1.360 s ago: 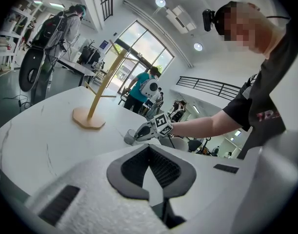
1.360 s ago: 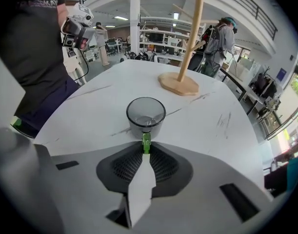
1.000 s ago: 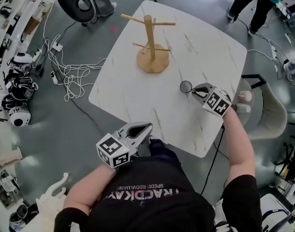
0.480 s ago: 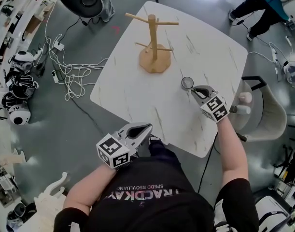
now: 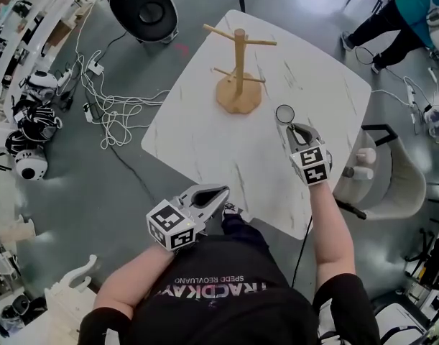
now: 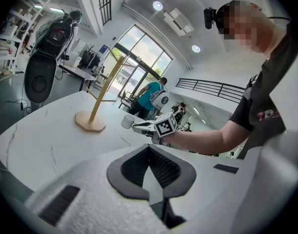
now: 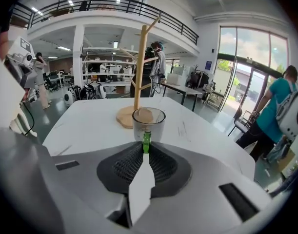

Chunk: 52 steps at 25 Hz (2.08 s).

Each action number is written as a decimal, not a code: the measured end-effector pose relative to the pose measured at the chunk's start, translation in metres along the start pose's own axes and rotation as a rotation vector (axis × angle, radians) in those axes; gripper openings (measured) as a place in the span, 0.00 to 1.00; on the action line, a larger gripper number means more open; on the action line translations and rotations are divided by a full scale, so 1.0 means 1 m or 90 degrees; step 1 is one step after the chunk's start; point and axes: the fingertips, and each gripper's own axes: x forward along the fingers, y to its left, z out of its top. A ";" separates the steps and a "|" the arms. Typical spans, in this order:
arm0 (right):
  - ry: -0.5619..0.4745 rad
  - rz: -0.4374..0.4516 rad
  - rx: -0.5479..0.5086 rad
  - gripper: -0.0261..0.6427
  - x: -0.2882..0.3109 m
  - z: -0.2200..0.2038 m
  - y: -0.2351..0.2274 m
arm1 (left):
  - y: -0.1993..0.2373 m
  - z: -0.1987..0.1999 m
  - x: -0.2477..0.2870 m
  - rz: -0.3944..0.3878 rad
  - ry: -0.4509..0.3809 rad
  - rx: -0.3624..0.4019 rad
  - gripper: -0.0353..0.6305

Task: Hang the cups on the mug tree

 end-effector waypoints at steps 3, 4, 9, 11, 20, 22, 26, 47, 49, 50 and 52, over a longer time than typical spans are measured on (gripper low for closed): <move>0.007 -0.024 -0.021 0.10 0.002 0.012 0.002 | -0.001 0.003 -0.006 0.005 -0.007 0.004 0.05; 0.011 -0.031 -0.032 0.10 0.002 0.015 0.002 | 0.000 0.003 -0.009 0.005 -0.009 0.006 0.05; 0.029 -0.059 -0.051 0.10 0.006 0.029 0.001 | 0.004 0.005 -0.020 -0.004 -0.019 0.014 0.05; 0.042 -0.071 -0.063 0.10 0.009 0.036 0.001 | 0.008 0.008 -0.024 -0.011 -0.019 0.016 0.05; 0.123 -0.146 -0.102 0.10 0.018 0.057 -0.006 | 0.028 0.022 -0.059 -0.050 -0.012 0.030 0.05; 0.142 -0.162 -0.124 0.10 0.018 0.066 0.000 | 0.036 0.024 -0.077 -0.053 -0.012 0.030 0.05; 0.184 -0.193 -0.174 0.10 0.020 0.077 0.004 | 0.048 0.028 -0.098 -0.061 -0.024 0.031 0.05; 0.424 -0.234 -0.488 0.10 0.037 0.116 0.001 | 0.085 0.042 -0.145 -0.086 -0.056 0.022 0.05; 0.438 -0.232 -0.515 0.10 0.039 0.118 0.003 | 0.087 0.042 -0.148 -0.086 -0.058 0.020 0.05; 0.443 -0.231 -0.526 0.10 0.040 0.119 0.004 | 0.088 0.042 -0.150 -0.086 -0.058 0.019 0.05; 0.453 -0.230 -0.548 0.10 0.041 0.122 0.008 | 0.089 0.042 -0.154 -0.085 -0.059 0.018 0.05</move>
